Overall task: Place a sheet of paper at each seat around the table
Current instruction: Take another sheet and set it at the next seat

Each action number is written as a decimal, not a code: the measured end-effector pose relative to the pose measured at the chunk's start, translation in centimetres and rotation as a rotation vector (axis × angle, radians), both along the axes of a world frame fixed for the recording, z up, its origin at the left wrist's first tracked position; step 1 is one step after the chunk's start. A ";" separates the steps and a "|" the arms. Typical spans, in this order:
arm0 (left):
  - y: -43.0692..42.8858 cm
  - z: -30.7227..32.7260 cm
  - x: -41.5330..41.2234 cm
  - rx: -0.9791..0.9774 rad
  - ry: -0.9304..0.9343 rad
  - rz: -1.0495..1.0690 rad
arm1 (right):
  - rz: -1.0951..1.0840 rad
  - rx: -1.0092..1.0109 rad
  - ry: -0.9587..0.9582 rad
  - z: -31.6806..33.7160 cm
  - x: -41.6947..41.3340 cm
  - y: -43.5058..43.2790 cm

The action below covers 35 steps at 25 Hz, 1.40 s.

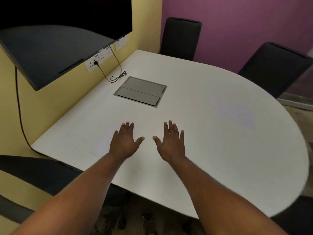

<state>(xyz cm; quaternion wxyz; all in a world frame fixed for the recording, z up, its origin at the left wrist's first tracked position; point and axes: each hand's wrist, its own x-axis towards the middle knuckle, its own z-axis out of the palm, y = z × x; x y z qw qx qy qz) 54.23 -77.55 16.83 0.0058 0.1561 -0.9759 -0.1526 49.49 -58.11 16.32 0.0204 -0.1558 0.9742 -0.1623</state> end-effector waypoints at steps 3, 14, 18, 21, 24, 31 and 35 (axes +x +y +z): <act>3.8 2.8 2.3 0.034 0.145 -0.064 | -0.081 0.007 0.033 2.8 3.2 4.2; 21.6 8.5 4.3 0.094 0.261 -0.318 | -0.361 -0.004 0.155 10.9 10.2 23.5; 28.5 9.0 4.1 0.098 0.261 -0.385 | -0.449 -0.007 0.171 11.7 11.7 30.5; 35.4 9.4 4.1 0.091 0.261 -0.444 | -0.491 -0.004 0.182 11.8 12.8 37.3; 42.2 9.6 4.1 0.091 0.263 -0.463 | -0.512 0.011 0.202 11.7 13.5 43.6; 58.6 9.5 4.2 0.090 0.283 -0.496 | -0.514 0.026 0.204 11.4 13.8 59.3; 65.1 9.4 3.4 0.056 0.275 -0.512 | -0.542 0.009 0.214 11.0 13.2 65.9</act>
